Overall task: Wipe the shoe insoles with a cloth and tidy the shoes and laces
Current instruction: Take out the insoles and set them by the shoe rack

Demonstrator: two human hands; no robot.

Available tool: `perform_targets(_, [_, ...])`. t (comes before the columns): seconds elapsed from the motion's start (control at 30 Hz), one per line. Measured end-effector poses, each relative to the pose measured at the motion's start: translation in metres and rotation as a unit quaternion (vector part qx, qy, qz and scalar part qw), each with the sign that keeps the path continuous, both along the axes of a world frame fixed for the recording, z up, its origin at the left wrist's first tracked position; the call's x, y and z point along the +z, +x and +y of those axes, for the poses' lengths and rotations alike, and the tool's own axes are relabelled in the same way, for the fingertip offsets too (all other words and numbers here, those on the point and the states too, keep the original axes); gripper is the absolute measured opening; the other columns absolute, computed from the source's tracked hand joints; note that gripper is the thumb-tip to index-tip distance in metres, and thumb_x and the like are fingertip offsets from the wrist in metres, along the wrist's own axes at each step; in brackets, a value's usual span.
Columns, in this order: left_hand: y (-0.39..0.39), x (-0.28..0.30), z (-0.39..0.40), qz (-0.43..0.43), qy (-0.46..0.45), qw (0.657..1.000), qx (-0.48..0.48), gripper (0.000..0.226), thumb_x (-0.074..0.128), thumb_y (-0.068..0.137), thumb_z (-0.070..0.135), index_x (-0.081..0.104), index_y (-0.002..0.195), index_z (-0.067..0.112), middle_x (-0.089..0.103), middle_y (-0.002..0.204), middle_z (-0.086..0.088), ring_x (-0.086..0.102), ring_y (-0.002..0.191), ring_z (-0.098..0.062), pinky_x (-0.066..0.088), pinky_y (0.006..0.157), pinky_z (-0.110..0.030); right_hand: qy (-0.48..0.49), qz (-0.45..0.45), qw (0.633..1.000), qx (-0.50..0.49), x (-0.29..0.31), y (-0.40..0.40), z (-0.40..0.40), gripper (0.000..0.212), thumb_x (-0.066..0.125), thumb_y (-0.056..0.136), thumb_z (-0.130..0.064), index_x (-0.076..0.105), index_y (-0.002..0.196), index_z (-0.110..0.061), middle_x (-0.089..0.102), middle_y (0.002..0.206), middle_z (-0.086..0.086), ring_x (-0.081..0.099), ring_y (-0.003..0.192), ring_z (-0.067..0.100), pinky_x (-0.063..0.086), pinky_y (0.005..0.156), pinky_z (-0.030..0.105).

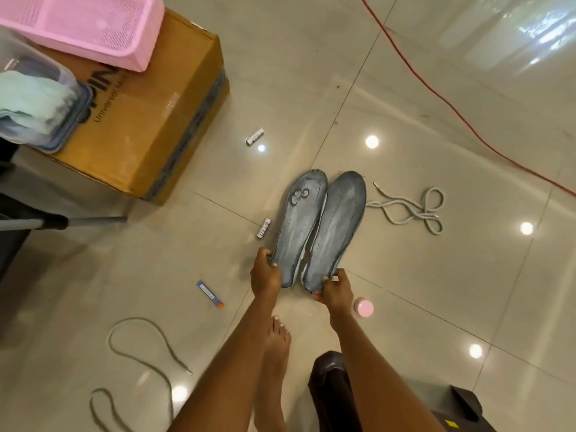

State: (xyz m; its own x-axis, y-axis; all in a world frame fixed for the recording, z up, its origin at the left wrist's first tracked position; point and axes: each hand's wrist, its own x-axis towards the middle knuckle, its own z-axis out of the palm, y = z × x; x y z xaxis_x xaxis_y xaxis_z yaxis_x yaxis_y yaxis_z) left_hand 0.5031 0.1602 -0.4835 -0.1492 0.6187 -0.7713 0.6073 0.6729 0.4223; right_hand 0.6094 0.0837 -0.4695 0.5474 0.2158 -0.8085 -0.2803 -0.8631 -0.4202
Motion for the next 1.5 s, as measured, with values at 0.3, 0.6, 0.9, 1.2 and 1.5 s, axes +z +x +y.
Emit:
perform_targets(0.3, [-0.033,0.013,0.062,0.007,0.080,0.994,0.070,0.023,0.043,0.092,-0.001,0.053,0.112,0.006,0.060,0.116,-0.016,0.057,0.103,-0.033,0.044,0.081,-0.034,0.114,0.015,0.993,0.000,0.003,-0.020,0.076,0.003,0.045,0.095,-0.006,0.045,0.093,-0.008,0.056,0.088,0.018,0.058,0.057,0.016,0.056,0.051,0.020])
perform_targets(0.6, [-0.023,0.009,0.146,-0.028,0.084,0.996,-0.018,0.019,0.041,0.091,-0.002,0.049,0.101,0.012,0.058,0.115,-0.014,0.055,0.097,-0.028,0.039,0.073,-0.027,0.089,0.021,0.996,-0.020,-0.013,0.003,0.138,0.006,0.042,0.096,-0.004,0.045,0.098,-0.008,0.055,0.096,0.017,0.058,0.058,0.018,0.054,0.046,0.021])
perform_targets(0.9, [0.040,-0.017,0.184,0.008,0.013,0.996,-0.092,0.041,0.040,0.093,0.003,0.038,0.135,0.003,0.048,0.135,-0.019,0.048,0.121,-0.035,0.040,0.100,-0.038,0.047,0.059,0.997,-0.025,-0.043,0.059,0.160,0.020,0.045,0.095,-0.004,0.048,0.114,-0.008,0.055,0.101,0.016,0.061,0.056,0.022,0.057,0.060,0.034])
perform_targets(1.2, [0.032,-0.014,0.184,0.093,0.005,0.973,-0.213,0.034,0.050,0.092,0.008,0.046,0.125,0.001,0.054,0.128,-0.020,0.053,0.117,-0.036,0.044,0.092,-0.039,0.013,0.067,0.998,-0.006,-0.047,0.057,0.142,0.007,0.051,0.094,-0.007,0.051,0.100,-0.008,0.055,0.074,0.008,0.057,0.053,0.017,0.057,0.053,0.030])
perform_targets(1.5, [0.011,0.029,0.162,0.097,0.022,0.980,-0.174,0.046,0.052,0.092,0.011,0.032,0.132,0.000,0.050,0.131,-0.021,0.051,0.119,-0.036,0.044,0.091,-0.039,-0.015,-0.090,0.995,0.033,-0.023,0.031,0.126,0.022,0.045,0.091,-0.029,0.056,0.097,-0.012,0.064,0.103,0.017,0.063,0.091,0.036,0.052,0.086,0.050])
